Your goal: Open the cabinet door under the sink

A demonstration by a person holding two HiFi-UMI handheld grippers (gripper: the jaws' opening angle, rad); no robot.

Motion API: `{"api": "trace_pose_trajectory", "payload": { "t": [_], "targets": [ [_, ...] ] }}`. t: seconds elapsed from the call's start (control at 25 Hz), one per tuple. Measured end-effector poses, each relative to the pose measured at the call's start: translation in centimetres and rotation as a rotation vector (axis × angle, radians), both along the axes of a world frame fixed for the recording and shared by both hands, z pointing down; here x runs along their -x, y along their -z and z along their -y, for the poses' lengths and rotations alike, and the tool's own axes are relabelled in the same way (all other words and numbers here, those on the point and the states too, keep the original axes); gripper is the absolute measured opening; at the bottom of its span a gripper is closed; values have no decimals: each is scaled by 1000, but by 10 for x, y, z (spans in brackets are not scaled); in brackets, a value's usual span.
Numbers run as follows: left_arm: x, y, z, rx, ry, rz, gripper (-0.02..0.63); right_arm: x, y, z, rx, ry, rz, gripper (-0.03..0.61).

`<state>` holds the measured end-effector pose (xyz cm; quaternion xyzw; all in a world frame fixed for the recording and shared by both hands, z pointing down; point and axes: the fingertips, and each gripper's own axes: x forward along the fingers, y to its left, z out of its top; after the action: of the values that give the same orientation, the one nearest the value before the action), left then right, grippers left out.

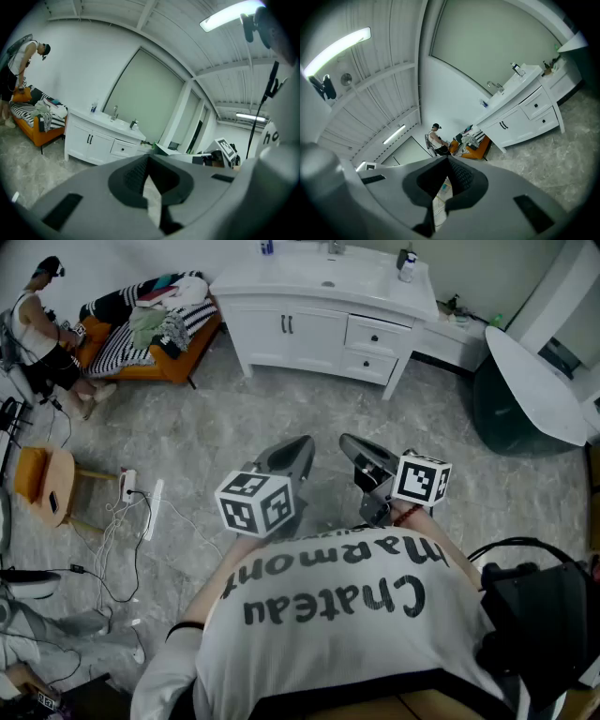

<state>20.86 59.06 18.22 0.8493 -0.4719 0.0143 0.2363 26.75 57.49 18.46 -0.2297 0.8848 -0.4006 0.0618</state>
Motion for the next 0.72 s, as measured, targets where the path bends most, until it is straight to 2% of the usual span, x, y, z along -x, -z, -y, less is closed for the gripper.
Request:
{"api": "trace_pose_trajectory", "payload": {
  "t": [0.4,0.72],
  "targets": [
    [7,-2,6,-7,24,-3,6,0,-4,9,-4,-9,-10,3],
    [18,-16,33,6,60,14,8,-2,-23,44,-25,1,-91,3]
  ]
}}
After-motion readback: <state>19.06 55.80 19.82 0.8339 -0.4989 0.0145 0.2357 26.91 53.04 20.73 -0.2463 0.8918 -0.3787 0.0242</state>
